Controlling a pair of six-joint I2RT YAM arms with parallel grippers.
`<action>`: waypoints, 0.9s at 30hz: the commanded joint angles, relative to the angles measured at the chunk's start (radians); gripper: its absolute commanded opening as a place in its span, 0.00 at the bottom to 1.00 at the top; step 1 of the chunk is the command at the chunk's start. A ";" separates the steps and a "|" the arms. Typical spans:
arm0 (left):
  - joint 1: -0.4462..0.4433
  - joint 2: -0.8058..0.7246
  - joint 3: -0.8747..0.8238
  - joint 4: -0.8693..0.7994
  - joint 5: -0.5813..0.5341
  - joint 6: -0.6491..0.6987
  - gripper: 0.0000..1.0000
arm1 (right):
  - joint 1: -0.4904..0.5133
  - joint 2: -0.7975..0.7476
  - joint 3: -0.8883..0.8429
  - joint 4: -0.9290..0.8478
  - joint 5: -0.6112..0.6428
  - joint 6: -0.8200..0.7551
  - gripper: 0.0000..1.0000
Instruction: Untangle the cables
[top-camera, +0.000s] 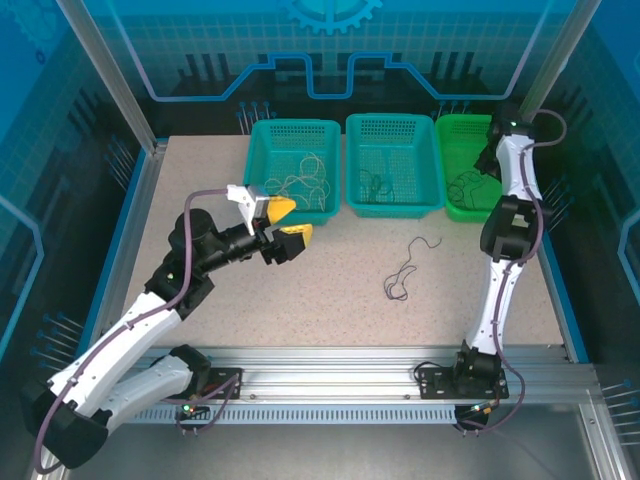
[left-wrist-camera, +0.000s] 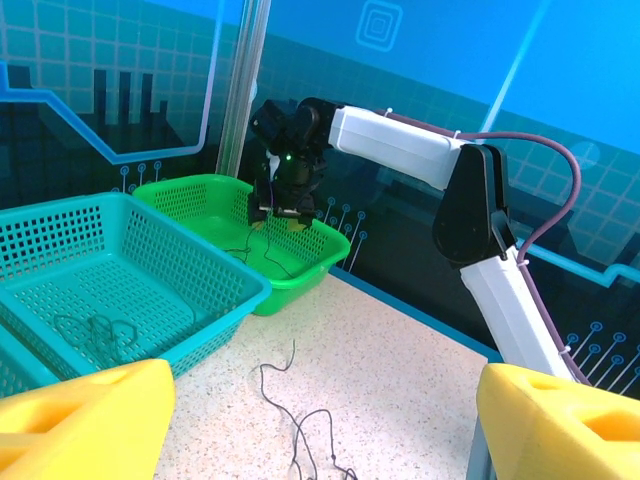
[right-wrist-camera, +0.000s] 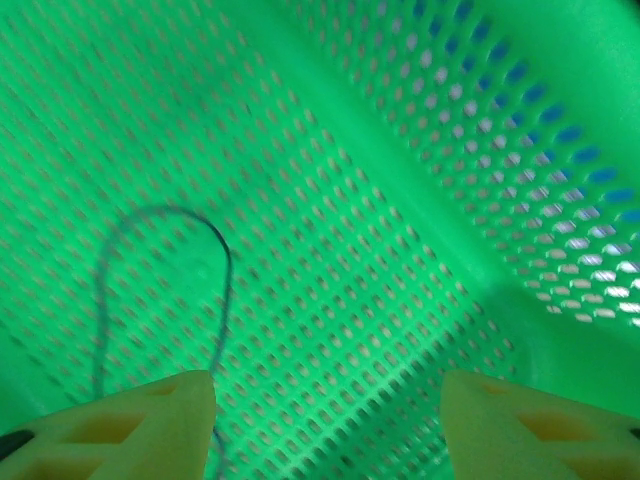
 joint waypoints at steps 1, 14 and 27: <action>-0.006 0.014 0.031 -0.006 -0.004 -0.020 0.81 | 0.020 -0.021 -0.021 -0.091 0.119 -0.112 0.67; -0.025 0.146 0.037 0.030 0.132 -0.004 0.86 | 0.091 -0.237 -0.292 0.088 0.281 -0.374 0.47; -0.242 0.759 0.257 0.552 0.208 0.138 0.86 | 0.103 -0.549 -0.603 0.274 -0.130 -0.262 0.08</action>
